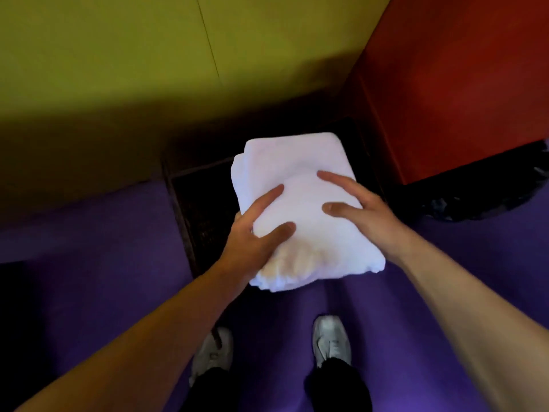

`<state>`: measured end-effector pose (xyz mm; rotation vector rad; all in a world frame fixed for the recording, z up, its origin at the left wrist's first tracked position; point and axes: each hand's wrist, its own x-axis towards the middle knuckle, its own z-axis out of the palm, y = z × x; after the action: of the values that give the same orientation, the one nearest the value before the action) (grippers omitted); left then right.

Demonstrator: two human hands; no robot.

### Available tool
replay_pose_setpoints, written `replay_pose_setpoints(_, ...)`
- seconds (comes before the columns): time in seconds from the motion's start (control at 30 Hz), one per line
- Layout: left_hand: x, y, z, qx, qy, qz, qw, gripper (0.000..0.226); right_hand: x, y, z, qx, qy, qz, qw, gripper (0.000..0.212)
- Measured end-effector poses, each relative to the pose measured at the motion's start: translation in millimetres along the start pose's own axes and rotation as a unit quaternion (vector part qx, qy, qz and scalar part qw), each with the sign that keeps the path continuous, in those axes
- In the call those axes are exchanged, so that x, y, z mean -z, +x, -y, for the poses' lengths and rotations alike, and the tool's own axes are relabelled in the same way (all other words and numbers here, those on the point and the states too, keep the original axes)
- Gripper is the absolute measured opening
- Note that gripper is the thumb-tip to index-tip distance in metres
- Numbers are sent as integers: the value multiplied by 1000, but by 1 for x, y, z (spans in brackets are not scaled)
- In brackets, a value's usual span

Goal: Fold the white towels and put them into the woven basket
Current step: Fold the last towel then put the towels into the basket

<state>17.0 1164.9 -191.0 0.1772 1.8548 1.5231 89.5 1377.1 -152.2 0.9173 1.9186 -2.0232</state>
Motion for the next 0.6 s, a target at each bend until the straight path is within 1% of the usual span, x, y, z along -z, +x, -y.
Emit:
replay_pose_setpoints(0.1,-33,45,40,28,-12,-11,999,60,32,49,-34,-14,-12,17,1000,51)
replay_pose_setpoints(0.2,-54,77,70,20,-40,-16,999,56,49,82,-66,-14,-26,12,999,51)
replay_pose_setpoints(0.3,-69,95,96,13,-46,-32,998,57,58,104,-90,-7,-39,15,999,51)
replay_pose_setpoints(0.4,-74,111,112,-15,-37,-60,997,59,64,124,-99,39,-75,16,996,52)
replay_pose_setpoints(0.47,-72,123,128,-42,-9,-68,997,60,64,139,-108,72,-123,4,990,51)
replay_pose_setpoints(0.5,-73,130,138,-48,14,-67,997,63,64,146,-115,82,-175,-14,981,51)
replay_pose_setpoints(0.53,-76,136,151,-45,52,-63,996,67,63,154,-125,91,-260,-32,961,52)
replay_pose_setpoints(0.57,-82,140,161,-32,96,-55,993,72,63,159,-134,98,-364,-42,925,56)
replay_pose_setpoints(0.6,-90,144,170,-17,132,-41,990,75,61,163,-145,104,-463,-45,879,62)
